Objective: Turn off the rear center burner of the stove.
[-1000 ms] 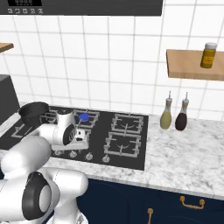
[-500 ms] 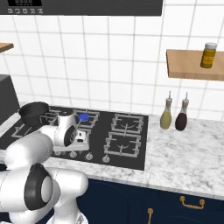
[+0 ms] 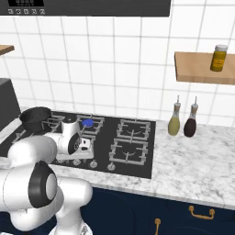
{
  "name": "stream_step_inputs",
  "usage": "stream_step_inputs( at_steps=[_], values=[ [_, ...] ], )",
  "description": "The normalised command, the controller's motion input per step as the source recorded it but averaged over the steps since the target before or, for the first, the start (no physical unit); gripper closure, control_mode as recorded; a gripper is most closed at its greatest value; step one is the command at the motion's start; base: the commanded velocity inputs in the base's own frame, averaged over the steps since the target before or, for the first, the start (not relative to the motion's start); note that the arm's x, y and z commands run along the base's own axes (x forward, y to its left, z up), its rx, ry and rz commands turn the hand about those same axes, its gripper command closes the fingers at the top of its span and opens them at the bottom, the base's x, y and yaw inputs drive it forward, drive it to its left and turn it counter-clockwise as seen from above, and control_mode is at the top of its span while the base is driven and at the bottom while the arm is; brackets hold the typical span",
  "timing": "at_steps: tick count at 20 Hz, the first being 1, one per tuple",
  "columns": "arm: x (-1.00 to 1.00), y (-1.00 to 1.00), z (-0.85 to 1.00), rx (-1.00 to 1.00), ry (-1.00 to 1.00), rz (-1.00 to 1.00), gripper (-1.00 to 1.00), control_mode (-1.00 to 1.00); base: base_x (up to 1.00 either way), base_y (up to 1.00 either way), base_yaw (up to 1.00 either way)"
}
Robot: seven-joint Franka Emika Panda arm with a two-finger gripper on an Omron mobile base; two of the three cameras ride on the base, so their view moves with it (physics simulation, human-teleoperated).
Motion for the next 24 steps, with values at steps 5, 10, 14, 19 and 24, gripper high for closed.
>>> stream_step_inputs(
  at_steps=[5,10,14,19,24],
  values=[
    [0.05,0.01,-0.14,0.00,0.00,0.00,-1.00,-1.00,0.00,0.00,0.00],
    [0.05,0.00,-0.13,0.00,0.00,0.00,-1.00,-1.00,0.00,0.00,0.00],
    [0.00,0.00,-0.18,0.00,0.00,0.00,-1.00,-1.00,0.00,0.00,0.00],
    [0.00,0.01,-0.21,0.00,0.00,0.00,1.00,-1.00,0.00,0.00,0.00],
    [-0.01,0.00,-0.20,0.00,0.01,0.00,1.00,-1.00,0.00,0.00,0.00]
  ],
)
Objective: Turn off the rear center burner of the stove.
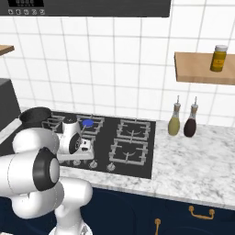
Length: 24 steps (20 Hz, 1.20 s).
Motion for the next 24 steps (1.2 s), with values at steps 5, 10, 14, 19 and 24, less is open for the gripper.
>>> stream_step_inputs(
  at_steps=[5,10,14,19,24],
  values=[
    [-0.07,0.00,-0.18,0.00,0.00,0.00,1.00,-1.00,0.00,0.00,0.00],
    [-0.12,0.00,-0.16,0.00,0.00,0.00,1.00,-1.00,0.00,0.00,0.00],
    [-0.21,0.00,-0.20,0.00,0.00,0.00,1.00,-1.00,0.00,0.00,0.00],
    [-0.10,0.00,-0.08,0.00,0.00,0.00,1.00,-1.00,0.00,0.00,0.00],
    [0.00,0.00,-0.01,0.00,0.00,0.00,1.00,-1.00,0.00,0.00,0.00]
  ],
)
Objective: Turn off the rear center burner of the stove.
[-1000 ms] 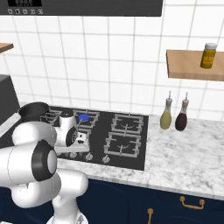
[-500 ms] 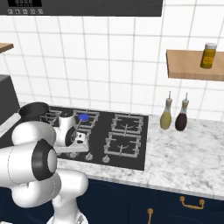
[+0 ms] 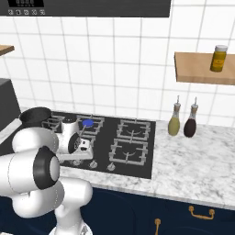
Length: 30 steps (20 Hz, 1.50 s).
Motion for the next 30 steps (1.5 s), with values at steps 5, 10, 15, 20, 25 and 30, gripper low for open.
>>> stream_step_inputs(
  at_steps=[5,10,15,20,25,30],
  values=[
    [-0.01,0.00,-0.10,0.00,0.00,-0.08,1.00,-1.00,0.00,0.00,0.00],
    [-0.06,0.00,-0.26,0.00,0.00,-0.18,1.00,-1.00,0.00,0.00,0.00],
    [-0.03,0.00,-0.26,0.00,0.00,-0.21,1.00,-1.00,0.00,0.00,0.00],
    [-0.10,-0.02,-0.23,0.00,0.00,-0.23,1.00,-1.00,0.00,0.00,0.00],
    [-0.24,-0.11,-0.24,0.00,-0.02,-0.24,1.00,-1.00,0.00,0.00,0.00],
    [-0.30,-0.21,-0.25,0.00,-0.02,-0.25,1.00,-1.00,0.00,0.00,0.00]
  ],
)
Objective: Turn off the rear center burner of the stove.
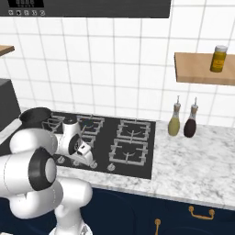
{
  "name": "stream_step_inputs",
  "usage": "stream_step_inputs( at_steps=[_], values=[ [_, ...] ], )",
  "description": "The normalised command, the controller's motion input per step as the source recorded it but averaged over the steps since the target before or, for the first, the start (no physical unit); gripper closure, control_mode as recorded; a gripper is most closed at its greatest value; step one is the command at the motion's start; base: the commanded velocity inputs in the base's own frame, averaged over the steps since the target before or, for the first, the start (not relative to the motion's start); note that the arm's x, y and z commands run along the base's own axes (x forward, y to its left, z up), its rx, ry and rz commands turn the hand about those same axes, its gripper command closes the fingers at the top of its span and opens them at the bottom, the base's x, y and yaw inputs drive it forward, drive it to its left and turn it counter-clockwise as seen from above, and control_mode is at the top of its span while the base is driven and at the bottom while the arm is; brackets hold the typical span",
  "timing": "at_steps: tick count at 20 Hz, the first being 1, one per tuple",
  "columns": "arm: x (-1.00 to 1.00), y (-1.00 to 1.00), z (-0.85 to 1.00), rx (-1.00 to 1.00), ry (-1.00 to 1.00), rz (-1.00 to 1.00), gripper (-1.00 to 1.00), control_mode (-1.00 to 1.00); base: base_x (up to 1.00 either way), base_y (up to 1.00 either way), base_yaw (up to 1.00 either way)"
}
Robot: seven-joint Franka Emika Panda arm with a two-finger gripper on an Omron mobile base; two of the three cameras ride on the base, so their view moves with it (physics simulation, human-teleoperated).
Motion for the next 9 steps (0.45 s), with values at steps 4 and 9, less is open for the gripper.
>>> stream_step_inputs(
  at_steps=[4,9],
  values=[
    [-0.22,-0.20,-0.26,0.00,0.00,-0.27,1.00,-1.00,0.00,0.00,0.00],
    [-0.02,-0.11,-0.24,0.00,0.00,-0.30,1.00,-1.00,0.00,0.00,0.00]
  ],
)
